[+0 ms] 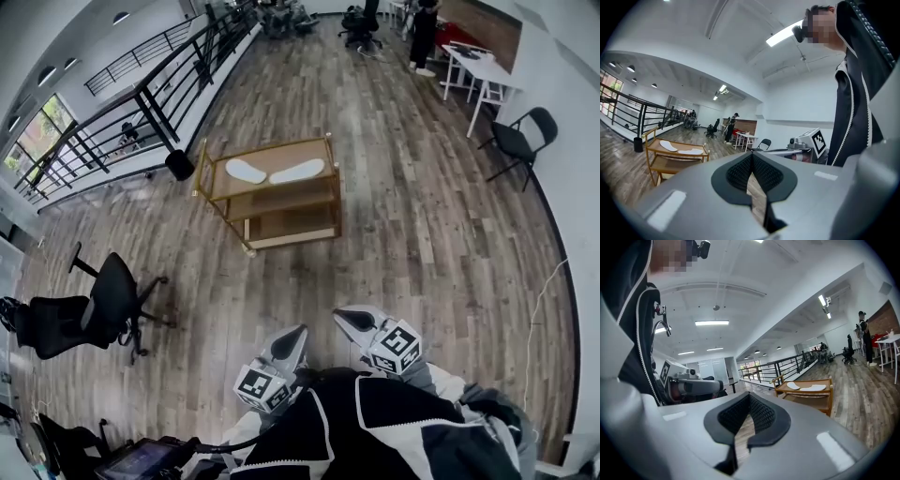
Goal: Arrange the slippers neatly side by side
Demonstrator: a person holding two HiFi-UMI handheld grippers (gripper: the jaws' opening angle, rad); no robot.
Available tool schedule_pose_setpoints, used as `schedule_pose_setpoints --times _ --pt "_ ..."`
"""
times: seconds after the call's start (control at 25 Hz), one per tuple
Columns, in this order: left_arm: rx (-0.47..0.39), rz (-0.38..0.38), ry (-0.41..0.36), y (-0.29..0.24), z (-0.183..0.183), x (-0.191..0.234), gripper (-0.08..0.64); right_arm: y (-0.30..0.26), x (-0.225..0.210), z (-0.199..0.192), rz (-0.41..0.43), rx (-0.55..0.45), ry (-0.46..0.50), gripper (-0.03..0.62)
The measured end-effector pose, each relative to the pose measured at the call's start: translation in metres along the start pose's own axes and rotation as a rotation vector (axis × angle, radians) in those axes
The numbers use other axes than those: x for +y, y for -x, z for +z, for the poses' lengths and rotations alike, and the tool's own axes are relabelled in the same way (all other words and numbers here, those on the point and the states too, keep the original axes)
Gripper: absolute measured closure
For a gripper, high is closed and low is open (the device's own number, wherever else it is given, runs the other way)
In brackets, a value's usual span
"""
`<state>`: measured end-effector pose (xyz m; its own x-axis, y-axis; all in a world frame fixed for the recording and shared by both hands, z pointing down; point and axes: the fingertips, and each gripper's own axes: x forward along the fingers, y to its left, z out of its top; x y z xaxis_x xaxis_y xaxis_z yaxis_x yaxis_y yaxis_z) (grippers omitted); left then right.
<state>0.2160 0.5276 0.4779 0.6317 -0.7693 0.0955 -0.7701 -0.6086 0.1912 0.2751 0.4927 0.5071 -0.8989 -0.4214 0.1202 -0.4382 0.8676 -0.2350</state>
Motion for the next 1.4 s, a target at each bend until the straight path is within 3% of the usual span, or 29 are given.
schedule_pose_setpoints --times 0.44,0.84,1.12,1.4 --pt "0.003 -0.104 0.033 -0.026 0.016 0.072 0.54 -0.064 -0.032 0.009 -0.064 0.001 -0.016 0.588" --pt "-0.027 -0.154 0.01 -0.018 0.054 0.181 0.541 -0.177 -0.046 0.045 -0.108 -0.012 0.017 0.588" --pt "-0.05 -0.165 0.042 -0.005 0.045 0.24 0.54 -0.243 -0.042 0.05 -0.098 0.009 0.044 0.588" --pt "-0.052 -0.191 0.069 -0.02 0.042 0.266 0.54 -0.263 -0.052 0.055 -0.099 0.025 0.061 0.588"
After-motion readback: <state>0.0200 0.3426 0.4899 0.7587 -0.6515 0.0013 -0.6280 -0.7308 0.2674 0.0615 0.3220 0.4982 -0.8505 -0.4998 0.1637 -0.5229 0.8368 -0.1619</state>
